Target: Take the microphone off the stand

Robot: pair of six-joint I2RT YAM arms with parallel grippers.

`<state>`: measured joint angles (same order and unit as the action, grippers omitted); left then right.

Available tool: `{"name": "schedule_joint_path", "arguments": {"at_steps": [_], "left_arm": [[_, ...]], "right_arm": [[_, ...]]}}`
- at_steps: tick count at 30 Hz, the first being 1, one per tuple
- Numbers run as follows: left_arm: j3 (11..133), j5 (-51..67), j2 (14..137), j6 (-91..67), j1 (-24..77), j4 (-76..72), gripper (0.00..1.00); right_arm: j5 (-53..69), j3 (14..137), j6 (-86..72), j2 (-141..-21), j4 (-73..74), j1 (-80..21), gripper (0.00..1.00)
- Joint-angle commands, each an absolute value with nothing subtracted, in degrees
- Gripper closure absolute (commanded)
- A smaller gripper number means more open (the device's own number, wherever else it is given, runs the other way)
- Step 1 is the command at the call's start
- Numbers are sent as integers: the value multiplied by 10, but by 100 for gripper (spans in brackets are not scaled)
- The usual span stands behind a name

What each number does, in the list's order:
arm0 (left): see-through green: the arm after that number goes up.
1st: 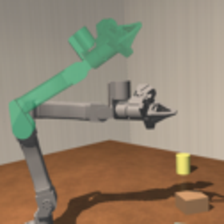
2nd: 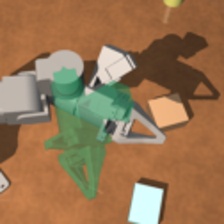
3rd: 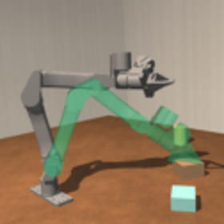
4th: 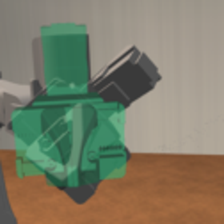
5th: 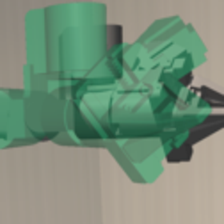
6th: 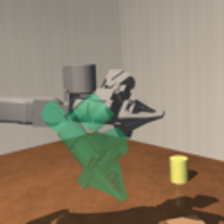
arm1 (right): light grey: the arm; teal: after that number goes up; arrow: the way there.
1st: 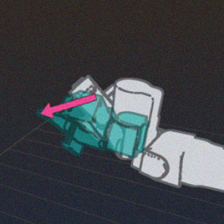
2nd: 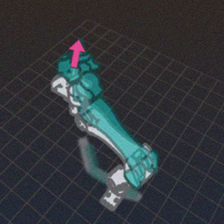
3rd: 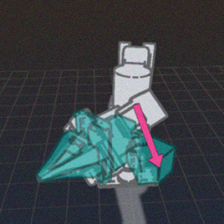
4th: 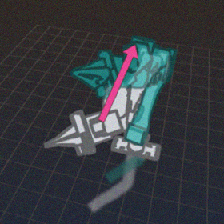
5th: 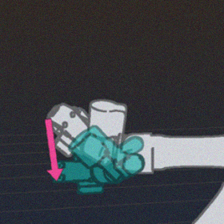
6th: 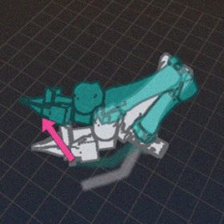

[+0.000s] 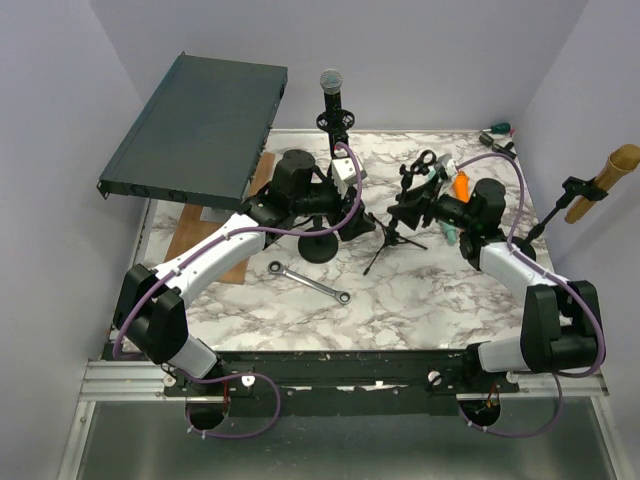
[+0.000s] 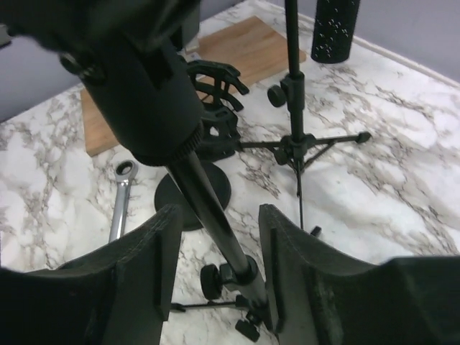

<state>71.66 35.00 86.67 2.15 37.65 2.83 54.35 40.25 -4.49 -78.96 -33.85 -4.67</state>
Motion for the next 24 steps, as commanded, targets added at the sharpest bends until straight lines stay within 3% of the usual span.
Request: {"name": "schedule_joint_path", "arguments": {"at_steps": [1, 9, 18, 24], "left_arm": [[716, 349, 865, 25, 370, 31, 1], [707, 355, 864, 17, 370, 27, 1], [712, 403, 857, 15, 370, 33, 2], [728, 469, 847, 38, 369, 51, 1]], "right_arm": [[541, 420, -102, -799, -430, -58, 56], [512, 442, -62, -725, -350, -59, 99], [499, 532, 54, -631, -128, -59, 99], [621, 597, 61, -628, -40, -59, 99]]}}
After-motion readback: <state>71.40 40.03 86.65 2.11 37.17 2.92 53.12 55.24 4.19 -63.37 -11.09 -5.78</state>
